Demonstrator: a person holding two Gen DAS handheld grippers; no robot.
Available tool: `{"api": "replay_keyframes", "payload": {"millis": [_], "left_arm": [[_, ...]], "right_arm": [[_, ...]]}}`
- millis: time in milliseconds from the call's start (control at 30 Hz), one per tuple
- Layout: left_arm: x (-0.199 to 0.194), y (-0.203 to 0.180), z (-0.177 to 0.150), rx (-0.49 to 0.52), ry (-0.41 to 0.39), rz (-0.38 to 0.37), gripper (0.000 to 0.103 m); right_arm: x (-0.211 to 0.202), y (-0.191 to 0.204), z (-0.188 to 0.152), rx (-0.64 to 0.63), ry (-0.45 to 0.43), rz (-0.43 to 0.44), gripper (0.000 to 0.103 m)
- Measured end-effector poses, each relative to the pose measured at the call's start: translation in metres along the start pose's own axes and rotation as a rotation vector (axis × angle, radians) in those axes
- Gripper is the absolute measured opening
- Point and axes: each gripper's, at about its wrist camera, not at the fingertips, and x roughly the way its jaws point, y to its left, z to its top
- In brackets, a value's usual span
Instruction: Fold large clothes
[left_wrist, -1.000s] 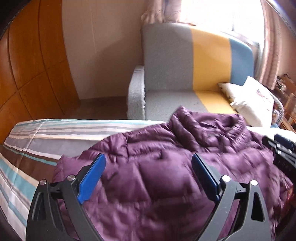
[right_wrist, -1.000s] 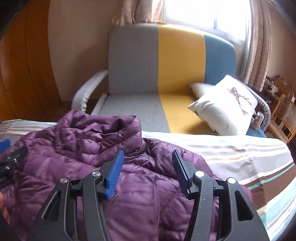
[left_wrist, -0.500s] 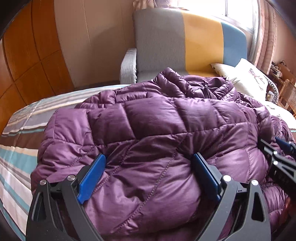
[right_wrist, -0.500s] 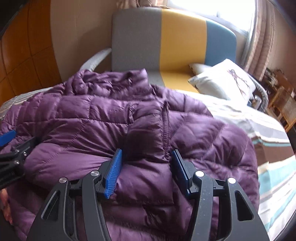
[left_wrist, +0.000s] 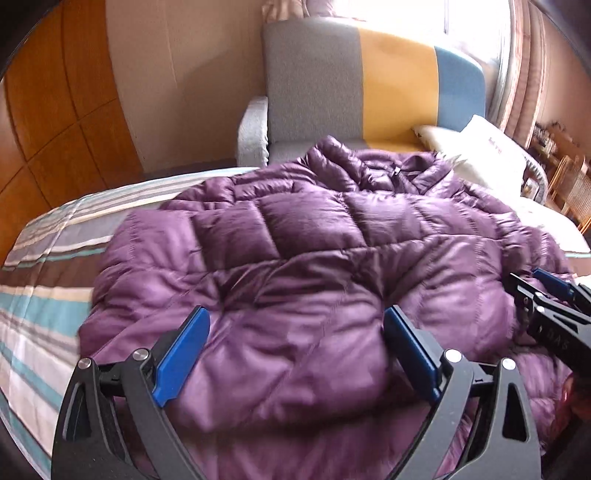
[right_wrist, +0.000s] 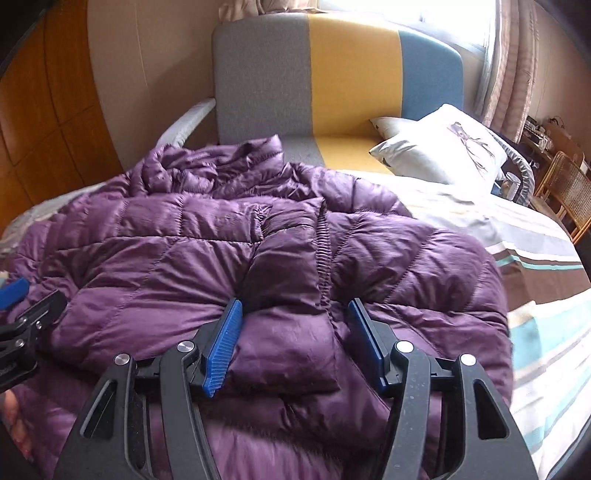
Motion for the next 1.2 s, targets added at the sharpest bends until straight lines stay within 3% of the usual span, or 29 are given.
{"api": "replay_keyframes", "payload": {"millis": [100,333,467,633,867,1067,1200], "left_arm": [[-0.026,0.003,-0.009,-0.018,-0.015,-0.027,0.101],[-0.086,0.018,-0.043,0.042,-0.071,-0.102,0.101],[-0.111,0.041,-0.069,0.057,-0.065,-0.073,0.101],[-0.139,0.072,-0.105,0.052,-0.065,-0.021,0.101],[-0.153,0.114,-0.153,-0.044,-0.007,-0.101,0.099],[-0.159,0.128,-0.195,-0.055,0.050,-0.153,0.086],[-0.154,0.140,-0.216,-0.133,0.100,-0.209,0.078]], "right_arm": [[-0.025,-0.004,-0.005,0.016,-0.015,0.051,0.069],[-0.098,-0.022,-0.035,-0.033,-0.065,0.147,0.069],[-0.133,-0.043,-0.062,-0.048,-0.078,0.161,0.069],[-0.166,-0.073,-0.104,-0.036,-0.059,0.151,0.069],[-0.188,-0.112,-0.158,0.047,0.011,0.189,0.069],[-0.196,-0.130,-0.201,0.116,0.086,0.264,0.064],[-0.198,-0.132,-0.222,0.123,0.114,0.294,0.059]]}}
